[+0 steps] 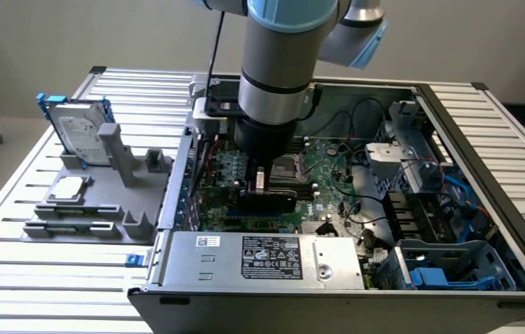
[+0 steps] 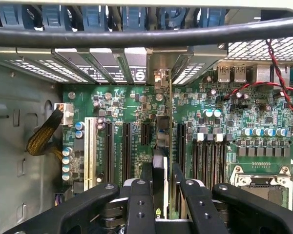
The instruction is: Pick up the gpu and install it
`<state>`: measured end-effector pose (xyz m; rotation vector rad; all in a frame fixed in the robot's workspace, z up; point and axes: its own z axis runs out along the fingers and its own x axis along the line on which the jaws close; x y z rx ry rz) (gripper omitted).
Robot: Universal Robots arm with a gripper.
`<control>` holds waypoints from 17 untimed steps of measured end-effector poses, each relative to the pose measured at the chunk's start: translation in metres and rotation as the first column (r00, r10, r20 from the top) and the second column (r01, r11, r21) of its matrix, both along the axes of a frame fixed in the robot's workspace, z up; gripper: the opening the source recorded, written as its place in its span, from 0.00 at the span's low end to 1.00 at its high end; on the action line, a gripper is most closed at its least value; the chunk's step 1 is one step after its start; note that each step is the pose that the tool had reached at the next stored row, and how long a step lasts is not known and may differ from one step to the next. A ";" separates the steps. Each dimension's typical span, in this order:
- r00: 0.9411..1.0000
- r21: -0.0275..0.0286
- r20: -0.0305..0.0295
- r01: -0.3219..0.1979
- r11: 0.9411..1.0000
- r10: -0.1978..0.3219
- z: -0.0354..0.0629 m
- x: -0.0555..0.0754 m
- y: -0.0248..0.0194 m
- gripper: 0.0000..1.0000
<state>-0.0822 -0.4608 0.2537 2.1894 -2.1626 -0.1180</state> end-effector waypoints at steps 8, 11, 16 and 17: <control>1.000 0.000 -0.001 0.000 1.000 0.000 -0.0017 0.000 0.0000 0.26; 1.000 0.000 -0.001 0.000 1.000 0.000 -0.0021 0.000 0.0000 0.26; 1.000 0.004 -0.001 0.001 1.000 -0.001 -0.0024 0.000 0.0000 0.33; 1.000 0.005 -0.001 0.000 1.000 0.000 -0.0022 0.000 0.0000 0.40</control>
